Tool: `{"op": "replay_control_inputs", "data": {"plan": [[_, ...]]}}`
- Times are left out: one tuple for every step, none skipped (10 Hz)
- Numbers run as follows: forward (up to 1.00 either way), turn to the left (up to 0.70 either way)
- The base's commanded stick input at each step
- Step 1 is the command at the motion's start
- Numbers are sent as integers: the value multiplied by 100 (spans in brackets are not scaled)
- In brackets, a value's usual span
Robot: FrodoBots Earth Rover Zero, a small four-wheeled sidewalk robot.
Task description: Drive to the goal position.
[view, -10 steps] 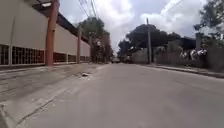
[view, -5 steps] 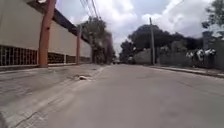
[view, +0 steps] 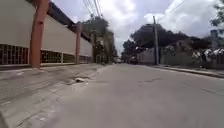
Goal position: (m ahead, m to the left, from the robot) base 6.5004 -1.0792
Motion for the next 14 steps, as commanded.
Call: {"op": "replay_control_inputs", "data": {"plan": [[100,0],[100,0],[100,0],[100,0],[100,0],[100,0],[100,0],[100,0],[100,0],[100,0],[100,0],[100,0],[100,0],[100,0]]}}
